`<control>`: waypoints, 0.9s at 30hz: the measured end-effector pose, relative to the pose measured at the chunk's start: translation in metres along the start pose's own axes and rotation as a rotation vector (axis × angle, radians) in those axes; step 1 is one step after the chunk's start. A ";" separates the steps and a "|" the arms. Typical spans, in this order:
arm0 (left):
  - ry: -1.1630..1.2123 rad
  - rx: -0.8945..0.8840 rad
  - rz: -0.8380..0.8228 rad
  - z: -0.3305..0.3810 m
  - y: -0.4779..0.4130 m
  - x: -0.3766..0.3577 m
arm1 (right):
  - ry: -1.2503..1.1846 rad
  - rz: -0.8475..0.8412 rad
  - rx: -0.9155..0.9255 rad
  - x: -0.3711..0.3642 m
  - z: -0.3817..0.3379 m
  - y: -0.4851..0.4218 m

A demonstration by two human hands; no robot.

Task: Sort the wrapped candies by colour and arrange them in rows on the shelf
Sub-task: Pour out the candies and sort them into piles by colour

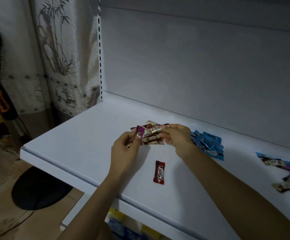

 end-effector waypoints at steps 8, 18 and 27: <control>0.013 -0.039 -0.112 0.004 -0.001 -0.007 | 0.752 0.197 0.356 -0.016 0.002 -0.024; -0.071 -0.047 -0.054 0.001 -0.005 -0.005 | 0.354 -0.405 0.230 -0.028 -0.001 0.057; -0.097 0.006 -0.149 0.017 0.018 -0.026 | 0.445 -0.259 0.160 0.076 -0.006 0.083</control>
Point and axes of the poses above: each hand's wrist, its own y-axis away from the middle knuckle, its own x-axis out of the back of the hand, z = x × y, the point moved 7 cm from there along -y, towards the middle knuckle, and after that the axes turned 4 degrees about z, right-handed, at the moved point
